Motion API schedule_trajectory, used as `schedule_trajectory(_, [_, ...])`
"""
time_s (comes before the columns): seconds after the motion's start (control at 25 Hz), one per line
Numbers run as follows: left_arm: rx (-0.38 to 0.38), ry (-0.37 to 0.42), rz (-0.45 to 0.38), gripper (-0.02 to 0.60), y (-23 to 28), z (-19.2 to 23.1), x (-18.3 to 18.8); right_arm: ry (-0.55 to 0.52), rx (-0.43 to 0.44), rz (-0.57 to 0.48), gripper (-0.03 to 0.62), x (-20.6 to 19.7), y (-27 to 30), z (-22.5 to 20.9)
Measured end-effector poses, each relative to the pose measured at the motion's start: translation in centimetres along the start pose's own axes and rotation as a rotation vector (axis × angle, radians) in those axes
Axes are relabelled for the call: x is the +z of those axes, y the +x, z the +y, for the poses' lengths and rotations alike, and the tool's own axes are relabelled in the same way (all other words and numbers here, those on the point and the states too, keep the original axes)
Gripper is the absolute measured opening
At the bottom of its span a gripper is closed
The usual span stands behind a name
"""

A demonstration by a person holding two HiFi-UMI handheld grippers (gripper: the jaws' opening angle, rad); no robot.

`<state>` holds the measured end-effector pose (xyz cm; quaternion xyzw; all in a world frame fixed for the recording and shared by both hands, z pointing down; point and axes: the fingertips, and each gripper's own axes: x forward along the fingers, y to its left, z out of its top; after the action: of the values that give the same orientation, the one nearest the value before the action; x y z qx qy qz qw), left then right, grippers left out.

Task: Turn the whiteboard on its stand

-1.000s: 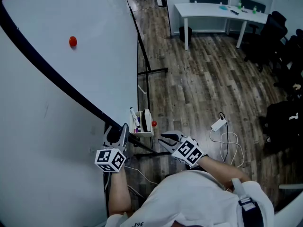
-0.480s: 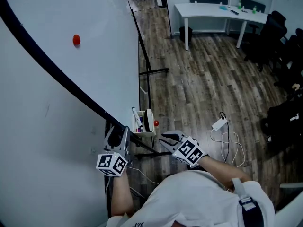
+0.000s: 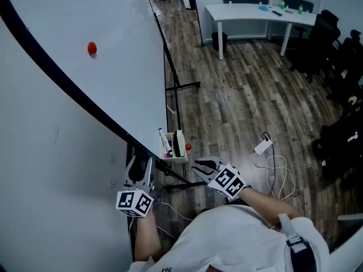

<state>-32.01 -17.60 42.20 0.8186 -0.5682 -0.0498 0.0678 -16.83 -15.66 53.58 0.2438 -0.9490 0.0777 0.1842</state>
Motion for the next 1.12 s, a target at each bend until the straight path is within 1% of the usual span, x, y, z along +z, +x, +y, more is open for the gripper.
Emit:
schedule_trajectory(0.2, [-0.004, -0.02, 0.008, 0.196, -1.2, 0.1, -0.7, 0.007, -0.011, -0.006, 0.101, 0.1, 0.1, 0.4])
schedule_trajectory(0.32, [-0.004, -0.029, 0.008, 0.196, -1.8, 0.0, -0.5, 0.012, -0.014, -0.006, 0.101, 0.4, 0.0, 0.7])
schedule_trajectory(0.52, [-0.003, -0.055, 0.008, 0.196, -2.7, 0.1, -1.1, 0.024, -0.025, -0.001, 0.101, 0.0, -0.2, 0.9])
schedule_trajectory(0.72, [-0.03, -0.097, 0.0, 0.195, -3.2, -0.4, -1.6, 0.039, -0.049, 0.001, 0.1, -0.3, -0.5, 0.8])
schedule_trajectory(0.88, [-0.063, -0.12, 0.008, 0.178, -3.9, -1.2, -2.5, 0.055, -0.071, 0.007, 0.1, -0.8, -1.1, 0.7])
schedule_trajectory(1.12, [-0.073, -0.166, 0.046, 0.137, -5.4, -1.6, -4.5, 0.066, -0.098, 0.016, 0.1, -1.6, -1.8, 1.0])
